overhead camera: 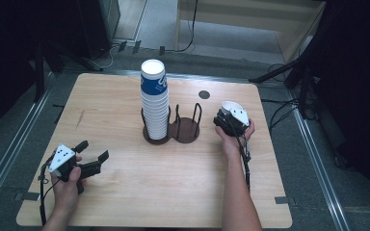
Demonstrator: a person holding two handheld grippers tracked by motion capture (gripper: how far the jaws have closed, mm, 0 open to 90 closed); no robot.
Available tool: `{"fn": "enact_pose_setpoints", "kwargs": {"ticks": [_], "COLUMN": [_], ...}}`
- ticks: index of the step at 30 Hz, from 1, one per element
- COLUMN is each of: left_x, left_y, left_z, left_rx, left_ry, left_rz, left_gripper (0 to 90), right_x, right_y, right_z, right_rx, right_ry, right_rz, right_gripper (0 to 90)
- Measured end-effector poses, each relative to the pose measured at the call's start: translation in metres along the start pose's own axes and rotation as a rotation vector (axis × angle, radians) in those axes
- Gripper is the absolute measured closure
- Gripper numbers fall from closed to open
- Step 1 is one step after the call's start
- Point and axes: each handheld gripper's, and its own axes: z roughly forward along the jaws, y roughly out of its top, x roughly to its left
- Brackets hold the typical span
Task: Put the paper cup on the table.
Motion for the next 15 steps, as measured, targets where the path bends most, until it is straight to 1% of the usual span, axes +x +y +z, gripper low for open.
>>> {"fn": "enact_pose_setpoints", "kwargs": {"ticks": [3,6,9,11,15], "left_x": [-0.0003,-0.0008,0.0003,0.0011,0.0018], "left_y": [0.0003,0.0005,0.0006,0.0007,0.0008], "left_z": [0.0007,0.0013,0.0015,0.0014,0.0014], "left_rx": [0.006,0.010,0.010,0.009,0.010], "left_ry": [-0.001,-0.002,-0.010,-0.013,-0.014], "left_rz": [0.011,0.014,0.006,-0.002,-0.006], "left_gripper": [9.0,9.0,9.0,9.0,9.0], "right_x": [-0.0014,-0.0026,-0.0041,-0.0051,-0.0059], "right_y": [-0.0011,-0.0010,-0.0004,-0.0004,-0.0008], "right_z": [-0.0013,-0.0033,-0.0049,-0.0054,-0.0066], "right_rx": [-0.005,0.003,0.015,0.016,0.017], "right_ry": [-0.005,-0.010,-0.016,-0.023,-0.019], "right_rz": [0.000,0.002,0.014,0.007,0.002], "right_gripper": [19.4,19.3,19.2,19.0,18.8]}}
